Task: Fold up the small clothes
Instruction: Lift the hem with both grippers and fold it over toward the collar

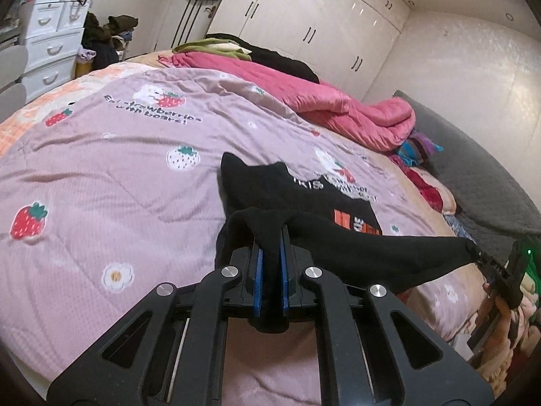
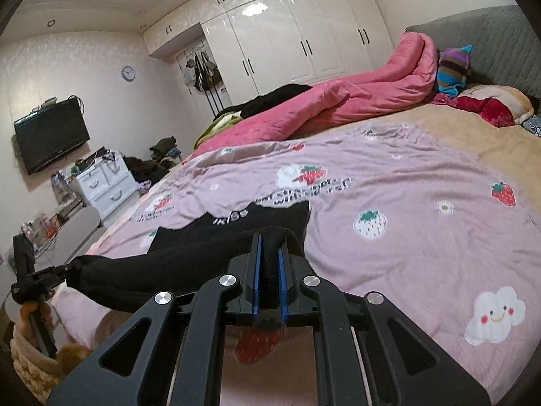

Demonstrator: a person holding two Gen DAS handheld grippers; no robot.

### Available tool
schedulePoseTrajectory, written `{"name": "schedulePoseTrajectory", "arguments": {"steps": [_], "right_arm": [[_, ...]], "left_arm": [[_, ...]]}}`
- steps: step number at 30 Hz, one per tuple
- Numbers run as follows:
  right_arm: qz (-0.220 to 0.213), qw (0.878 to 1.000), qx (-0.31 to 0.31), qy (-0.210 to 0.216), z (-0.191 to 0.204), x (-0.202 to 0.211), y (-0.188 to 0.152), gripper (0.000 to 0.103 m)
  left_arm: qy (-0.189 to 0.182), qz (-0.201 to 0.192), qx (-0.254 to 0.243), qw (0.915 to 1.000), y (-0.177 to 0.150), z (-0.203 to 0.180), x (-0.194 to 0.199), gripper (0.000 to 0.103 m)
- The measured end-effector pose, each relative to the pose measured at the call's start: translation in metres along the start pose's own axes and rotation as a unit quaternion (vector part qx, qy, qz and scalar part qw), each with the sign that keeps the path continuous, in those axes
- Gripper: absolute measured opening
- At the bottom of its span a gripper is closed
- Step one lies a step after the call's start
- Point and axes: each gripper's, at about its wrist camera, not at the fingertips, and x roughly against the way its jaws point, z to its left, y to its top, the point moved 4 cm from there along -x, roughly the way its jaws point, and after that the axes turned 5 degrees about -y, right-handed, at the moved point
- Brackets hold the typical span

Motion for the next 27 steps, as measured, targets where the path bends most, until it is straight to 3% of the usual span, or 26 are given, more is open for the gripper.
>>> {"name": "schedulePoseTrajectory", "arguments": {"steps": [3, 11, 27], "right_arm": [[-0.009, 1.0, -0.011, 0.003, -0.001, -0.011, 0.009, 0.008], [-0.023, 1.0, -0.014, -0.005, 0.001, -0.043, 0.027, 0.008], [0.02, 0.998, -0.05, -0.03, -0.025, -0.14, 0.048, 0.008]], "left_arm": [[-0.004, -0.01, 0.012, 0.9999, 0.011, 0.004, -0.007, 0.002], [0.028, -0.023, -0.005, 0.9993, 0.032, 0.008, -0.03, 0.002], [0.055, -0.001, -0.003, 0.9985, 0.064, 0.029, -0.094, 0.002]]}}
